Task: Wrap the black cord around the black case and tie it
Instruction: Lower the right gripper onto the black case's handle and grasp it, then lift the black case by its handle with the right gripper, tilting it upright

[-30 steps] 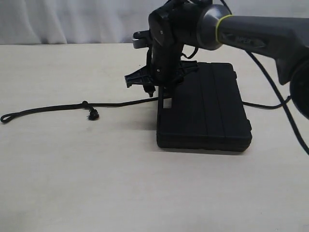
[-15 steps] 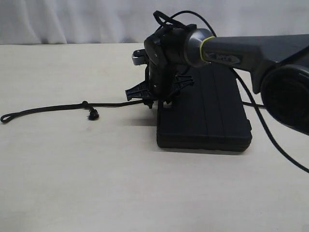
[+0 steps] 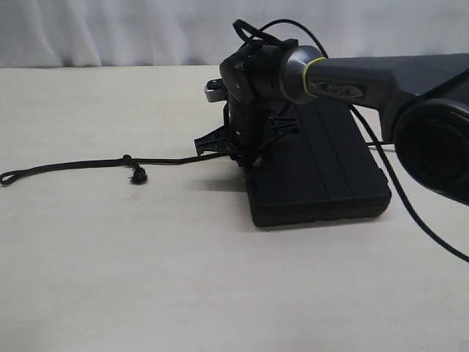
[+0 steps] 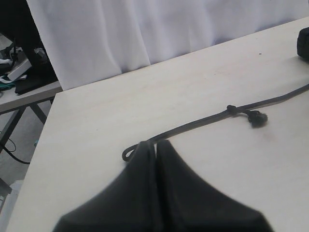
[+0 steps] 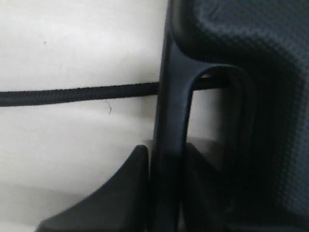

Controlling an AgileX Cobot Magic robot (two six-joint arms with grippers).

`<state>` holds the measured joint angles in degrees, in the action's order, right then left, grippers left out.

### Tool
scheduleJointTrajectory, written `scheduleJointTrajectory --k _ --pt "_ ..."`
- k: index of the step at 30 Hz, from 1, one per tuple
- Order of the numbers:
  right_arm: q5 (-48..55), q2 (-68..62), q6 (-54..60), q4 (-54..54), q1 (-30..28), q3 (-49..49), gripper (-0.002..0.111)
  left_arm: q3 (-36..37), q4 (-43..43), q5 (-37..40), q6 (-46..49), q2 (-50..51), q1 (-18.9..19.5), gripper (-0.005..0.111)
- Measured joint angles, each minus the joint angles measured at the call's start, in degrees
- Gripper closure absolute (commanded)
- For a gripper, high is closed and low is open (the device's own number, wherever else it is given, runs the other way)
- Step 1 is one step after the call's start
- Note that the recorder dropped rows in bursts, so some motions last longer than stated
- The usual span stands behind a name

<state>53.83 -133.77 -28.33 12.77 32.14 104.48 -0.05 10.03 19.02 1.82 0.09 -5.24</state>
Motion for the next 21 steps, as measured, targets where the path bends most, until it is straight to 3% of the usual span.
scheduleJointTrajectory --k 21 --pt "7.6 15.8 2.5 1.5 -0.7 -0.2 0.104 0.0 0.0 0.0 0.0 0.0 0.0 0.107"
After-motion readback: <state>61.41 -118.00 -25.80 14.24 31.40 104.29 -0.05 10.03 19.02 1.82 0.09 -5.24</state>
